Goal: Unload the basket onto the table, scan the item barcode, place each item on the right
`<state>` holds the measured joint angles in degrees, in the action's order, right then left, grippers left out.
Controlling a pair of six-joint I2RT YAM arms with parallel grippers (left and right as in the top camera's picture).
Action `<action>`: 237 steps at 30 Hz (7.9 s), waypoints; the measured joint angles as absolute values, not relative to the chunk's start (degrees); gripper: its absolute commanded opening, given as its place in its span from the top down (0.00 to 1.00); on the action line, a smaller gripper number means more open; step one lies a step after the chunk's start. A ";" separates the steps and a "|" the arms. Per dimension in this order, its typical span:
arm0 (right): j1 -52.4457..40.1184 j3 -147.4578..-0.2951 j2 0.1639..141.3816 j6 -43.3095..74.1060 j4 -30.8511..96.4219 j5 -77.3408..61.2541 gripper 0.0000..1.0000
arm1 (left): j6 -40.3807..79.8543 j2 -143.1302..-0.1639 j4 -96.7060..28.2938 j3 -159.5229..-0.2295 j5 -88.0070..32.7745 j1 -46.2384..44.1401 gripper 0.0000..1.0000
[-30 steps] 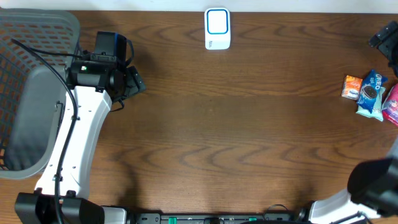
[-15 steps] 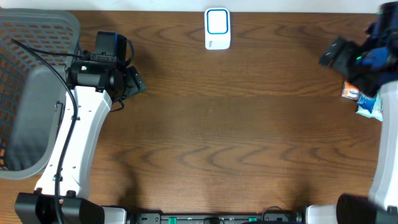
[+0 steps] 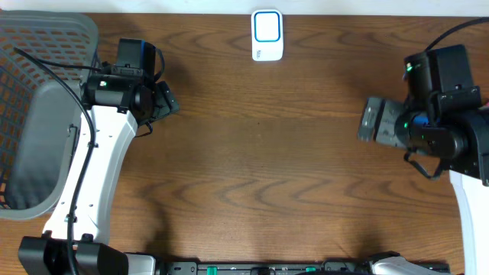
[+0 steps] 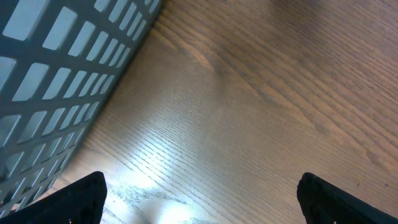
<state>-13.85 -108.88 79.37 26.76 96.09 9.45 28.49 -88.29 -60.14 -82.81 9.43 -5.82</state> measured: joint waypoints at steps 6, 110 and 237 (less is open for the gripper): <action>-13.85 -108.51 79.44 26.74 97.08 6.37 0.01 | 28.49 -88.29 -60.16 -82.81 9.43 -5.82 0.02; -0.95 -0.38 0.69 3.36 4.10 -0.14 0.01 | 28.49 -88.29 -60.16 -82.74 9.43 -5.82 0.02; -0.97 -0.38 0.67 -0.69 4.05 -0.03 0.01 | 13.41 -0.58 -2.66 -3.66 -10.63 -4.12 0.02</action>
<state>-0.97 -0.38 0.67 -0.69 4.05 -0.03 13.41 -0.58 -2.66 -3.66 -10.63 -4.12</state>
